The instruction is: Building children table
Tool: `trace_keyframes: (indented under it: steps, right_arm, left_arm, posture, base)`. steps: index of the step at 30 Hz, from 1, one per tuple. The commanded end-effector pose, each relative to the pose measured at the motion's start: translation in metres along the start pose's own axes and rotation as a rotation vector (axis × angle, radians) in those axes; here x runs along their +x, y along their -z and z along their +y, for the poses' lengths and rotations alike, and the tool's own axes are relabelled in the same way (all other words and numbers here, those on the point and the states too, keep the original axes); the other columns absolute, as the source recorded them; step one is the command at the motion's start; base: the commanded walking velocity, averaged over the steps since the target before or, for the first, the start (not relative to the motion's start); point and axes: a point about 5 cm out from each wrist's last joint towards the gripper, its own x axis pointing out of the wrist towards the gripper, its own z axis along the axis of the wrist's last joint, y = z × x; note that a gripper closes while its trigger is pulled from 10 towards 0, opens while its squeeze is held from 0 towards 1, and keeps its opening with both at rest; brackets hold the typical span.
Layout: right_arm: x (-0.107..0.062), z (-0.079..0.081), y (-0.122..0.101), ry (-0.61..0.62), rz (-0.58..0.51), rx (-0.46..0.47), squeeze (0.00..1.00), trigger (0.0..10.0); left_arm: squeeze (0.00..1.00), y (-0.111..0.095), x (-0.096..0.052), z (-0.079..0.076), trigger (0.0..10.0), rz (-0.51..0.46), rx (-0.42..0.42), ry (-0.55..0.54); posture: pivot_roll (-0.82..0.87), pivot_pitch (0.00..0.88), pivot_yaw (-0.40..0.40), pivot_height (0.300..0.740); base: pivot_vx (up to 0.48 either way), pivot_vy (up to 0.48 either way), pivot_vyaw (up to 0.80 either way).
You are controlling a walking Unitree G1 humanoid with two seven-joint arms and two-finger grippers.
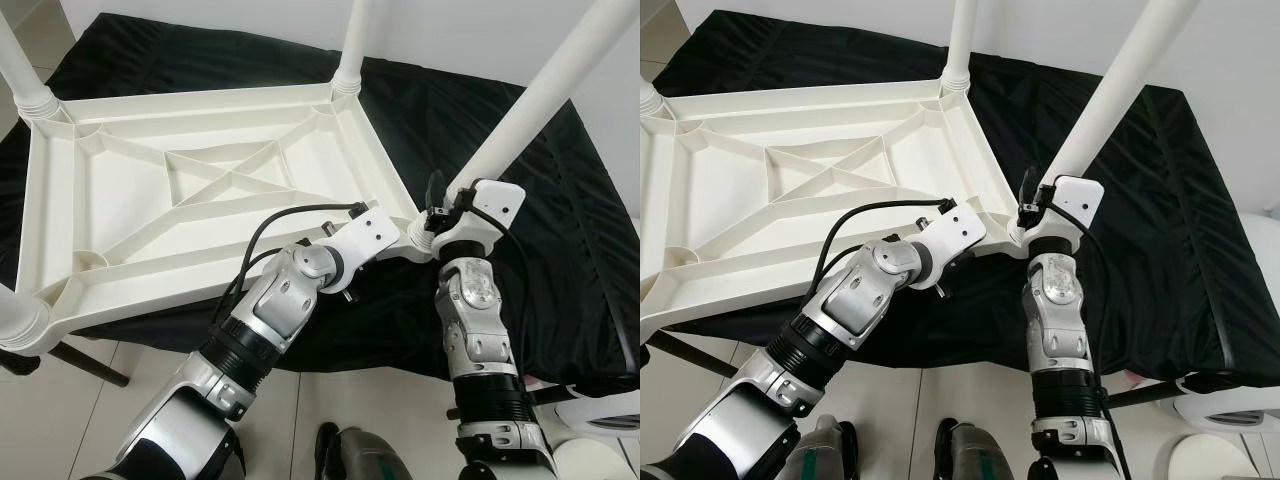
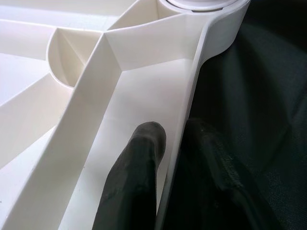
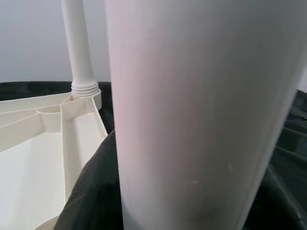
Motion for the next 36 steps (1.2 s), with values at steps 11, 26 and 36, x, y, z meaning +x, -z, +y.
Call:
trace_keyframes:
  steps: [11,26,36]
  right_arm:
    - [-0.004,-0.008,0.028,0.091,0.152,-0.025,0.00,10.0]
    - [-0.008,-0.012,0.032,0.206,0.164,-0.052,0.00,10.0]
    - [-0.020,-0.030,0.037,0.328,0.182,-0.064,0.00,10.0]
  left_arm:
    - [0.00,-0.003,0.000,-0.005,10.0,-0.009,0.014,0.013]
    - [0.00,-0.003,-0.001,-0.006,10.0,-0.009,0.016,0.014]
    - [0.00,-0.004,-0.001,-0.006,10.0,-0.011,0.017,0.013]
  posture:
    - [0.03,0.139,-0.083,0.740]
    - [0.04,0.134,-0.084,0.740]
    - [0.04,0.129,-0.085,0.740]
  base:
    - [0.000,0.000,0.00]
    - [0.000,0.000,0.00]
    - [0.000,0.000,0.00]
